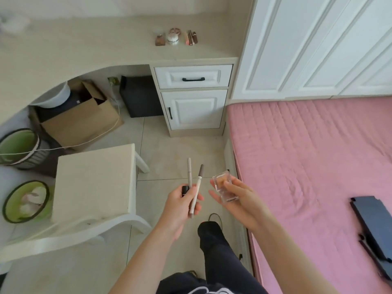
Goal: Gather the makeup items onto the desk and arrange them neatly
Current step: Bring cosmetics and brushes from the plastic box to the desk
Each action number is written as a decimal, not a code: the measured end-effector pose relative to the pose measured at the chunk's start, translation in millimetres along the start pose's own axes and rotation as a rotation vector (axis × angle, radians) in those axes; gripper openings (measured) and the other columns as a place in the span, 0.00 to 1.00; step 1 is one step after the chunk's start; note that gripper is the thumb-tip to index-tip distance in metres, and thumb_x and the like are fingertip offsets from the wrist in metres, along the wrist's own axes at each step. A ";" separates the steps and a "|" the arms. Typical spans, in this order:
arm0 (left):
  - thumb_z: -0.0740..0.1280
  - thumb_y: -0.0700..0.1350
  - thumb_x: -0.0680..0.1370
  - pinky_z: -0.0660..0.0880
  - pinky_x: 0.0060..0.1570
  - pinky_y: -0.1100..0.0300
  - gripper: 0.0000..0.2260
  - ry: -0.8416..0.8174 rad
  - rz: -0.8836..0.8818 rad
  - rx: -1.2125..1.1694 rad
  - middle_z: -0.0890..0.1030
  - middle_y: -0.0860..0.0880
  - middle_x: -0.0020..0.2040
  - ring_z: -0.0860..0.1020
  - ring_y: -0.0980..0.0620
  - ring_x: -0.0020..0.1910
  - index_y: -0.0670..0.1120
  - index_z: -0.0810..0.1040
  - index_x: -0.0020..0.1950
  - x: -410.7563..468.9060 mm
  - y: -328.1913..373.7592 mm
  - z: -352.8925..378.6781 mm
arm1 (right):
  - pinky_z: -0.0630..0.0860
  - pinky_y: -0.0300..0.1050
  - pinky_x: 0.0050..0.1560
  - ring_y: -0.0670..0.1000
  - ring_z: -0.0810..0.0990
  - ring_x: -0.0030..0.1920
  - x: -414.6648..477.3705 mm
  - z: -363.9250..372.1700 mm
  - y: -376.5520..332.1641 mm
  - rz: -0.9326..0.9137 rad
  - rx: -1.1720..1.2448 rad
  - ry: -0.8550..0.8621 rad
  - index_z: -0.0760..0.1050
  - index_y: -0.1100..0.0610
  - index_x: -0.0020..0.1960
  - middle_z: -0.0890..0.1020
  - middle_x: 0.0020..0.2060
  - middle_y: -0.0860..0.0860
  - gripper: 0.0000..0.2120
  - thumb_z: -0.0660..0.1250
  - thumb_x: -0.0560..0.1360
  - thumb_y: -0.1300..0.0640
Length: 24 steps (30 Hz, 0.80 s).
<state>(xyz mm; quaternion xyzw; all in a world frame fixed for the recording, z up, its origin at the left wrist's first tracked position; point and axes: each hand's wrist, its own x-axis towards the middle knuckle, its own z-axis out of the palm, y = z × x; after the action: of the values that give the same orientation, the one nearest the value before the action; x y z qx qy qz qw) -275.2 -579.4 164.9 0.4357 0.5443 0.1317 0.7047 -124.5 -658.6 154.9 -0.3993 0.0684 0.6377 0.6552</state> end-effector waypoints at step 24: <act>0.62 0.46 0.81 0.72 0.35 0.60 0.10 0.082 0.056 -0.058 0.78 0.48 0.36 0.73 0.53 0.32 0.40 0.78 0.49 230.3 197.8 42.0 | 0.76 0.51 0.60 0.58 0.80 0.58 242.1 91.3 -206.9 -0.070 -0.085 0.056 0.72 0.70 0.59 0.82 0.53 0.60 0.11 0.57 0.80 0.67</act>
<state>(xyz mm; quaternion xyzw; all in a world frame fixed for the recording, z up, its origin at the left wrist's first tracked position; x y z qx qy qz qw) -95.2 -331.3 165.7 0.4241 0.5564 0.1849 0.6902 64.3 -386.4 161.5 -0.4467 0.0457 0.6052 0.6573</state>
